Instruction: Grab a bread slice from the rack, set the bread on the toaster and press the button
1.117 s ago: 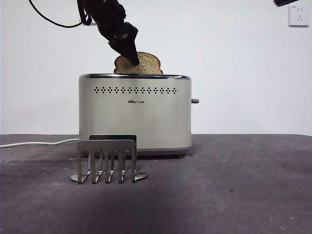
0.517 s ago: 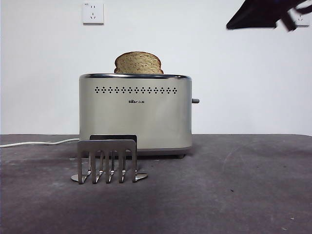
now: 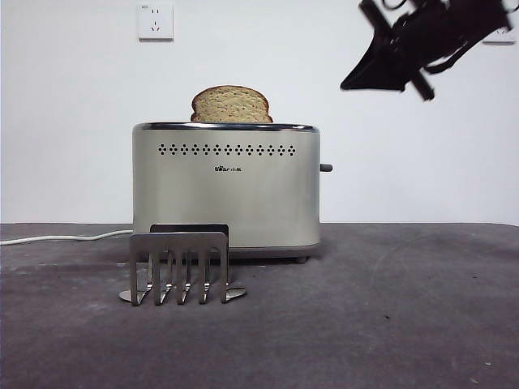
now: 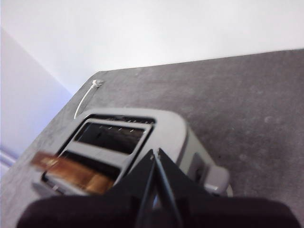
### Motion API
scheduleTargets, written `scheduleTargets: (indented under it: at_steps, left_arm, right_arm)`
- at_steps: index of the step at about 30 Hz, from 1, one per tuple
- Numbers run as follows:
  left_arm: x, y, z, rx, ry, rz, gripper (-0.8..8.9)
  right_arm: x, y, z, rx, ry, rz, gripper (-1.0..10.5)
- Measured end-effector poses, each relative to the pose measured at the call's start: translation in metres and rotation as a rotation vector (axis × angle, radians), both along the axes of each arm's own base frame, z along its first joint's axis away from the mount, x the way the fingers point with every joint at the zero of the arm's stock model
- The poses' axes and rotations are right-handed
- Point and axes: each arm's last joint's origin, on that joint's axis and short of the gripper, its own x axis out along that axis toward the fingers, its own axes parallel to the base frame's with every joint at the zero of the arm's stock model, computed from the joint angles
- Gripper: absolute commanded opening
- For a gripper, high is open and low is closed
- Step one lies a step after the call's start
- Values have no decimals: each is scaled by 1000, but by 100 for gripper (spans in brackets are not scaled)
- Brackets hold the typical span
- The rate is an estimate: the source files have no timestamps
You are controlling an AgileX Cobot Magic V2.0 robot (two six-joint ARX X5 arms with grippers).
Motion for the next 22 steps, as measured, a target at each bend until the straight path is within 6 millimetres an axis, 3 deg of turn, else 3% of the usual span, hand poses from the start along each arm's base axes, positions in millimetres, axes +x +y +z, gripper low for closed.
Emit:
scheduleTargets:
  at_steps: [5, 13, 22]
  left_arm:
    - [-11, 4, 0, -31, 52, -17, 377]
    - [-14, 5, -2, -30, 90, -22, 377]
    - [-14, 5, -2, -33, 92, -23, 377]
  right_arm:
    - [28, 4, -26, 31, 88, 7, -13]
    - [44, 6, -68, 29, 195, 2, -13]
    - [46, 12, -79, 11, 200, 20, -13]
